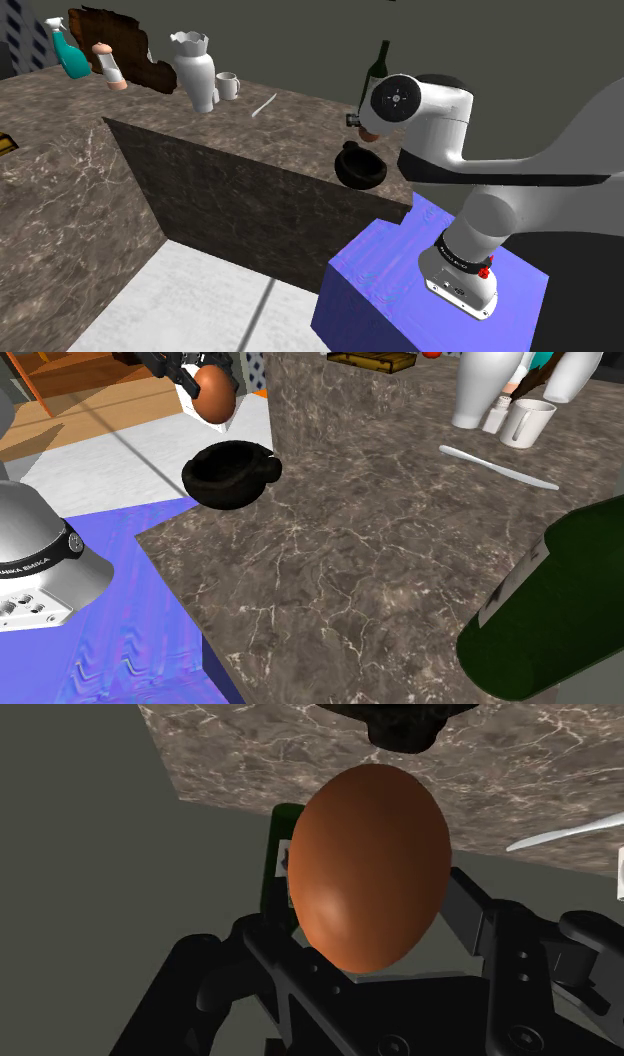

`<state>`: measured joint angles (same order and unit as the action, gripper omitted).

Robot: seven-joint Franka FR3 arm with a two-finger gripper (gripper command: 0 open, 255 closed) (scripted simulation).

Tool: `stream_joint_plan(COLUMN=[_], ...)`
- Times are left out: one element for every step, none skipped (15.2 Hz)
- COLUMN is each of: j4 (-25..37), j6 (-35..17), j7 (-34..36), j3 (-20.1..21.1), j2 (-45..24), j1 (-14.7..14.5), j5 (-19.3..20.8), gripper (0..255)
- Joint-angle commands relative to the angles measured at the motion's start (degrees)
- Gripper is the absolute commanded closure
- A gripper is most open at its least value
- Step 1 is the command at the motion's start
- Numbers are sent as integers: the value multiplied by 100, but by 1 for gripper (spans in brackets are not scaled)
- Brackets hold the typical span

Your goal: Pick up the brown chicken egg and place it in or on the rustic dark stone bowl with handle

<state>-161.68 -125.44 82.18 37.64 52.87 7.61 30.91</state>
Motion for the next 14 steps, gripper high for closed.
stream_joint_plan(j4=[-111, -154, -197, -237, -277, -315, -352, -387, -421, -453, -471, -472, -471, -471], j6=[-84, -140, -197, -255, -313, -372, -431, -491, -552, -613, -649, -649, -649, -649], j7=[111, 181, 251, 322, 395, 469, 545, 622, 701, 781, 828, 827, 828, 828], j3=[64, 110, 157, 206, 256, 308, 362, 417, 475, 535, 571, 570, 571, 571], j2=[-12, -43, -76, -111, -148, -186, -226, -268, -311, -355, -382, -381, -382, -382], j1=[-8, 9, 29, 51, 75, 101, 129, 160, 193, 229, 252, 251, 252, 252], j5=[2, 12, 23, 36, 49, 64, 80, 97, 115, 135, 147, 147, 147, 147], gripper=[255, 255, 255, 255, 255, 255, 255, 255, 255, 255, 255, 255, 255, 255])
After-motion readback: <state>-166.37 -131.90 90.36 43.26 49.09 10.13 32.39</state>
